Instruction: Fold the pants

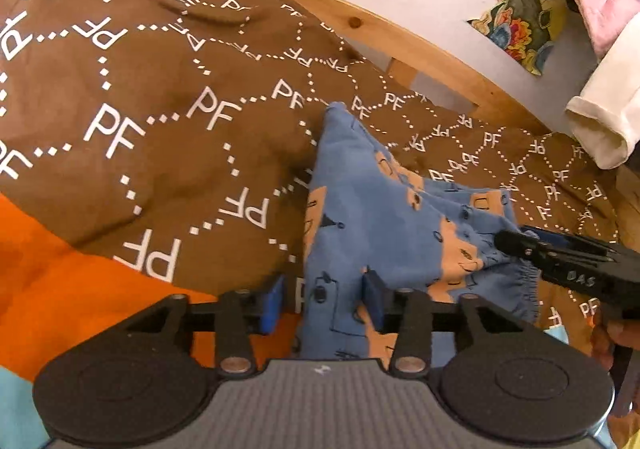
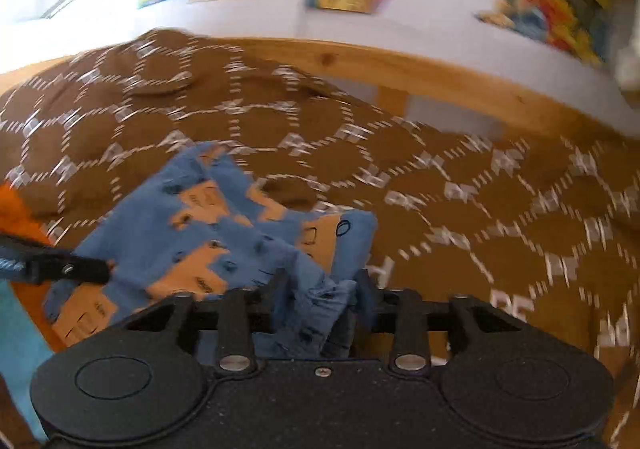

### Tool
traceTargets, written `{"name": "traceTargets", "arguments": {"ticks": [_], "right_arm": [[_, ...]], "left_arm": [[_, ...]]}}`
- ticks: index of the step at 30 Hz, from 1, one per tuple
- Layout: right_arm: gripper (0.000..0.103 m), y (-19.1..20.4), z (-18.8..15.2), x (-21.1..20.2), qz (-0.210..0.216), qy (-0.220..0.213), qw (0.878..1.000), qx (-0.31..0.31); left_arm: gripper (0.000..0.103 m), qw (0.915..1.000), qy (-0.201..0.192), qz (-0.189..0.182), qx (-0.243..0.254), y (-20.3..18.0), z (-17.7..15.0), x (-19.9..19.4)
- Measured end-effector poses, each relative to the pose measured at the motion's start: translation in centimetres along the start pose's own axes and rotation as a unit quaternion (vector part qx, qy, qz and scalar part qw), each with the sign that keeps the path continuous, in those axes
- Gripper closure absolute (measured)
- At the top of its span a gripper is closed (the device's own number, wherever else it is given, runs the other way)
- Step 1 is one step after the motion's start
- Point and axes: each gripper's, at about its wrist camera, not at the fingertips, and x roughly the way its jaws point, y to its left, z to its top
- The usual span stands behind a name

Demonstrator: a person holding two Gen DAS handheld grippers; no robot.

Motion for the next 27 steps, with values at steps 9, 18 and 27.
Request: {"name": "traceTargets", "arguments": {"ticks": [9,18,27], "right_arm": [[0.006,-0.7,-0.4,-1.4,-0.046,-0.020,0.998,0.042],[0.001,1.3,-0.4,-5.4,-0.088,-0.055,0.994,0.047],[0.001,5.6,-0.3,-10.9,-0.082,-0.094,0.992,0.027]], "left_arm": [[0.016,0.9998,0.006,0.020,0.005,-0.6,0.2,-0.7],[0.001,0.9982,-0.011,0.057,0.019,-1.4,1.2,-3.2],[0.000,0.9943,-0.043,0.072,0.066,-2.8,1.6,-7.9]]}}
